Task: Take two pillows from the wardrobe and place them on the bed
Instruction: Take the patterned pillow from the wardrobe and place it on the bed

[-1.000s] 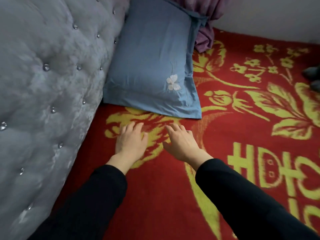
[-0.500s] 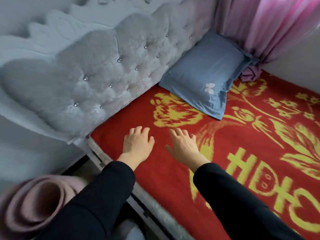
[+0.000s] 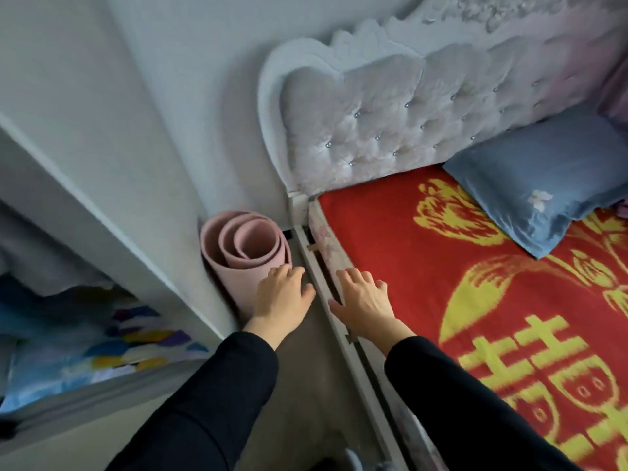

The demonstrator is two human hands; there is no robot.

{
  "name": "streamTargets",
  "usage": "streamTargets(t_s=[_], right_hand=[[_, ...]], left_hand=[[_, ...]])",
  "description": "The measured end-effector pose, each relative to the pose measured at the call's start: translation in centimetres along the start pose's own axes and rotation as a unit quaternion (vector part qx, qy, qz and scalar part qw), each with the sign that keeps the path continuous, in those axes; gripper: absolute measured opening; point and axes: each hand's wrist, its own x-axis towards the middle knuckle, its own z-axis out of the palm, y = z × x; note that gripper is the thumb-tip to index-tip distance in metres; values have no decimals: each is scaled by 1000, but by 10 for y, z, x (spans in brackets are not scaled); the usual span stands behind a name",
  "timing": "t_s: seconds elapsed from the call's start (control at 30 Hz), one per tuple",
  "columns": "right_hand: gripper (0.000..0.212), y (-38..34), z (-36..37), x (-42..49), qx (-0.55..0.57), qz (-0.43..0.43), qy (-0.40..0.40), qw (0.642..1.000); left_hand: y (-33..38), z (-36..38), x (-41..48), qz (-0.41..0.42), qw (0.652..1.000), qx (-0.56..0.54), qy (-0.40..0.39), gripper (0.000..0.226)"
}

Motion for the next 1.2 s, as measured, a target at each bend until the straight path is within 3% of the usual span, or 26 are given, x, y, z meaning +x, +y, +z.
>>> streamTargets(t_s=[0.4,0.7,1.03,1.2], right_hand=[[54,-281,92,-66,-27,-136,-37,990],[50,-433,176,-30,-32,-181,-81,980],[57,-501,369,96,-38,-159,-108,981],[56,-517,486,181,-62,-163,-71,982]], left_hand=[[-256,-54,-201,-146,988,-12,53,42],[-427,-56,-234,-190,981,6,44,31],[-627,60,-178,-212,976,19,39,32],[-739,156,-133,-164,982,73,54,38]])
